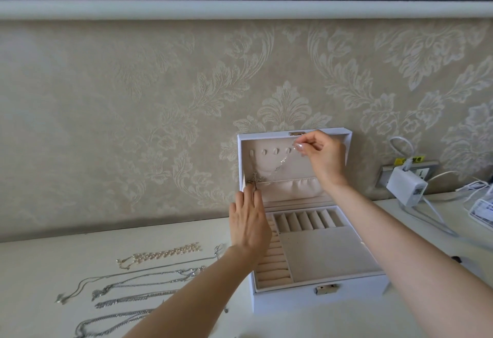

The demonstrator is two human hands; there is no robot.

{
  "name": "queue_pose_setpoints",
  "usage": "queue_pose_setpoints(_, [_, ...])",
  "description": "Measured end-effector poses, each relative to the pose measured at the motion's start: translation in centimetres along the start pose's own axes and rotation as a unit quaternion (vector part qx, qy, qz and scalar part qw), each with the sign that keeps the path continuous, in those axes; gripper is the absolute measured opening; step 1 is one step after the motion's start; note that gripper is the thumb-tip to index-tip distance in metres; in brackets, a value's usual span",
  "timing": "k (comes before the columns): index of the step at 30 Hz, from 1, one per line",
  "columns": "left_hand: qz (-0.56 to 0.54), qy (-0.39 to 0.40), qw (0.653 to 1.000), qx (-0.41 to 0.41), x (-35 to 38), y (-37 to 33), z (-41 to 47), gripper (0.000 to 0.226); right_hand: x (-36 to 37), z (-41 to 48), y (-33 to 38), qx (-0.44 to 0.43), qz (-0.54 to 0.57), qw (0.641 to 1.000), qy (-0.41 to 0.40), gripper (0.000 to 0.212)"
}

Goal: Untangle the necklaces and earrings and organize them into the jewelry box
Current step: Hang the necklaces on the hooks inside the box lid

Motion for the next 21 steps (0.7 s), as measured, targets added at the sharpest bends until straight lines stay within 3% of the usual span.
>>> queue_pose_setpoints(4, [0.019,0.004,1.000,-0.008,0.0,0.1,0.1,0.064,0.3,-0.1,-0.4,-0.027,-0.061,0.998,-0.016,0.023])
queue_pose_setpoints(11, [-0.040,0.005,0.999,-0.019,-0.1,-0.4,0.7,0.071,2.6,-2.0,-2.3,-0.044,-0.129,0.990,0.034,0.014])
queue_pose_setpoints(16, [-0.074,0.013,0.997,0.013,-0.3,-0.3,0.6,0.070,5.9,-4.1,-4.0,0.099,-0.066,0.985,0.126,0.013])
queue_pose_setpoints(21, [-0.107,0.018,0.994,0.013,-0.7,0.6,0.6,0.060,7.3,-4.4,-3.7,0.199,0.090,0.967,0.133,0.014])
Point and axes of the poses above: each hand's wrist, its own z-axis towards the middle knuckle, its own x-axis out of the palm, y = z × x, the point moved 1 cm from there along z, towards the middle knuckle, and after that the axes turned 8 degrees about y, right-handed, at the moved point
